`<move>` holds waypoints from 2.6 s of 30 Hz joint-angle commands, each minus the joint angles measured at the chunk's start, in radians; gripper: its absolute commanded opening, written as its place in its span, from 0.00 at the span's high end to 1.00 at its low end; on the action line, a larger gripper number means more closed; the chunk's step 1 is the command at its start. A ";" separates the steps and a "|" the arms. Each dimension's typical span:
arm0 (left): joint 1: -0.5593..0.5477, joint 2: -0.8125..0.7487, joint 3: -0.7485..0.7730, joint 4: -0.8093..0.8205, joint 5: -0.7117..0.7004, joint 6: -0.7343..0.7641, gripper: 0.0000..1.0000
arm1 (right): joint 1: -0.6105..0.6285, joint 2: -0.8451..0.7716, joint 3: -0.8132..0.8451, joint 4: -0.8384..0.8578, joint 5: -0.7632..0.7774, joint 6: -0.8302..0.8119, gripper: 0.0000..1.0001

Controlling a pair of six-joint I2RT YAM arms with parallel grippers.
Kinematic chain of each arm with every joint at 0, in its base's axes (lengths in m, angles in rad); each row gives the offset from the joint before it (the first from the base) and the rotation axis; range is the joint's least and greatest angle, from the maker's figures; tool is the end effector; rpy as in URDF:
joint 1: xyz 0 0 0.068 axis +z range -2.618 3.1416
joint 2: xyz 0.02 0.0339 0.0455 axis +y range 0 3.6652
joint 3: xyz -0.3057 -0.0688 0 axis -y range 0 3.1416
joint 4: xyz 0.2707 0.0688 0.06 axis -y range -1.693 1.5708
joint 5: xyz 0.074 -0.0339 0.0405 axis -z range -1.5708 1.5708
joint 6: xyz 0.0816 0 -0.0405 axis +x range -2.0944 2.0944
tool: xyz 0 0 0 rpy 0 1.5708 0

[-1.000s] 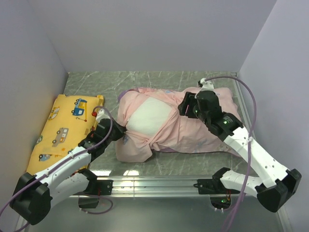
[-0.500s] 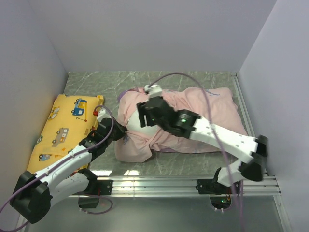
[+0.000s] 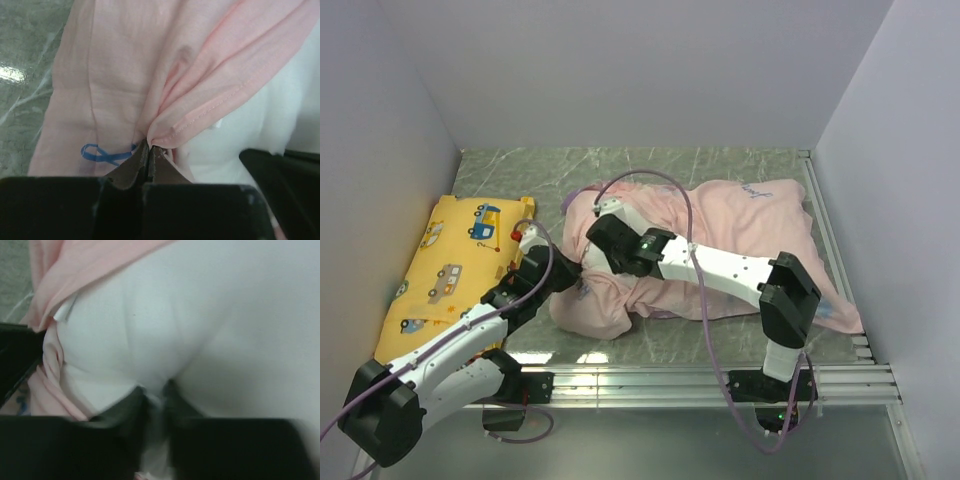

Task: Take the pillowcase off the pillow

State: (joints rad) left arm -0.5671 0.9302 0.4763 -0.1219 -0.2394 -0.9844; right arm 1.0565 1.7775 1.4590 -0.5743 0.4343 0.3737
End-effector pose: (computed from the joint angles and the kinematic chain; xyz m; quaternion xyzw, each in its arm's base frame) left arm 0.2090 -0.1102 0.2104 -0.2365 0.8418 -0.2569 0.4117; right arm 0.2520 0.3762 0.2696 -0.2408 0.8918 0.0595 0.3784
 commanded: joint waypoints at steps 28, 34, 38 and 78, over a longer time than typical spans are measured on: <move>-0.057 0.185 0.179 0.038 0.211 0.207 0.80 | -0.348 -0.328 -0.275 0.318 -0.238 0.320 1.00; -0.117 0.115 0.238 -0.048 0.114 0.179 0.32 | -0.316 -0.279 -0.227 0.314 -0.210 0.334 1.00; -0.172 0.018 0.280 -0.165 0.013 0.132 0.26 | -0.303 -0.270 -0.226 0.320 -0.194 0.344 1.00; -0.409 0.007 -0.240 0.024 -0.186 -0.419 1.00 | -0.466 -0.489 -0.130 0.208 -0.255 0.321 1.00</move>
State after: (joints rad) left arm -1.0107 0.9321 0.2989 -0.0605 -0.4713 -1.3979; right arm 0.6662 1.4532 1.3293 -0.4736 0.1577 0.6834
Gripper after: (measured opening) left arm 0.013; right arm 0.023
